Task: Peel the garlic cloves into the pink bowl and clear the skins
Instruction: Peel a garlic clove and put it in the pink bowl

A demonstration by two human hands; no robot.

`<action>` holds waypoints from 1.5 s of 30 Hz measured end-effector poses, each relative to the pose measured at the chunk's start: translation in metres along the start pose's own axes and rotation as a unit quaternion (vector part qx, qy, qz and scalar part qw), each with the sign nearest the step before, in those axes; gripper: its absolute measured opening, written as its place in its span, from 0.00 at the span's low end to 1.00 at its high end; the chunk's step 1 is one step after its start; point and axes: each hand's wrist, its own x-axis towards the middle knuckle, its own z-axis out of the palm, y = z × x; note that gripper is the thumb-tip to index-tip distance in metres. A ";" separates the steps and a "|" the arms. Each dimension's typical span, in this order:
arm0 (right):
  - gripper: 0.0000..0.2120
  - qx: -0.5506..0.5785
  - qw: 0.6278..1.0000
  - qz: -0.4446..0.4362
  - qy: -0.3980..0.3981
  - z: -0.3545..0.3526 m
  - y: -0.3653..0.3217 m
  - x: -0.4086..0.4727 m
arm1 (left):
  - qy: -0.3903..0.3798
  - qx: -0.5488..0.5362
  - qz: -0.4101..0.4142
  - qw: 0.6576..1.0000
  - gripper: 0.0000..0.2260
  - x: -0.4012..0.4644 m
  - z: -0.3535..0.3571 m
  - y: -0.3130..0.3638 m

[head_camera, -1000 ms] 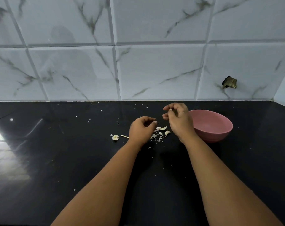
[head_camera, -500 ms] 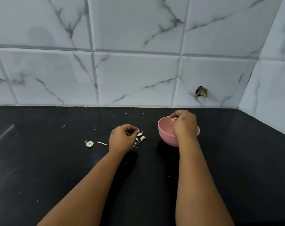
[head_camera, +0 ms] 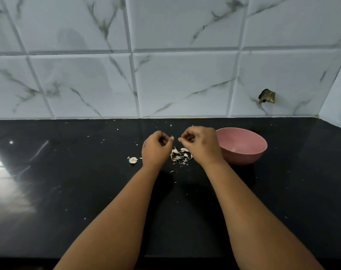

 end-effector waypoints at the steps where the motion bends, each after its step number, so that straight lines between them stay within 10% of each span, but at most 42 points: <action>1: 0.03 -0.026 0.999 0.024 -0.035 0.006 0.006 -0.002 | -0.009 -0.007 -0.006 1.000 0.05 0.004 -0.005 -0.004; 7: 0.06 -0.184 0.949 0.172 -0.189 0.022 0.033 0.000 | -0.011 -0.086 -0.070 0.994 0.05 0.017 -0.017 -0.013; 15: 0.10 -0.213 0.938 0.201 -0.184 0.038 0.030 0.008 | -0.052 -0.014 -0.050 0.997 0.12 0.015 -0.001 -0.008; 22: 0.12 -0.005 0.986 0.151 -0.077 0.045 0.027 0.009 | -0.147 -0.147 -0.081 0.975 0.05 0.004 0.011 -0.004; 35: 0.09 0.407 0.869 0.273 -0.071 0.051 0.013 -0.002 | -0.078 -0.241 -0.123 0.959 0.04 0.011 0.007 -0.011; 45: 0.09 0.071 0.991 0.111 -0.036 0.036 0.029 0.005 | -0.057 -0.138 -0.107 0.983 0.06 0.009 0.000 -0.012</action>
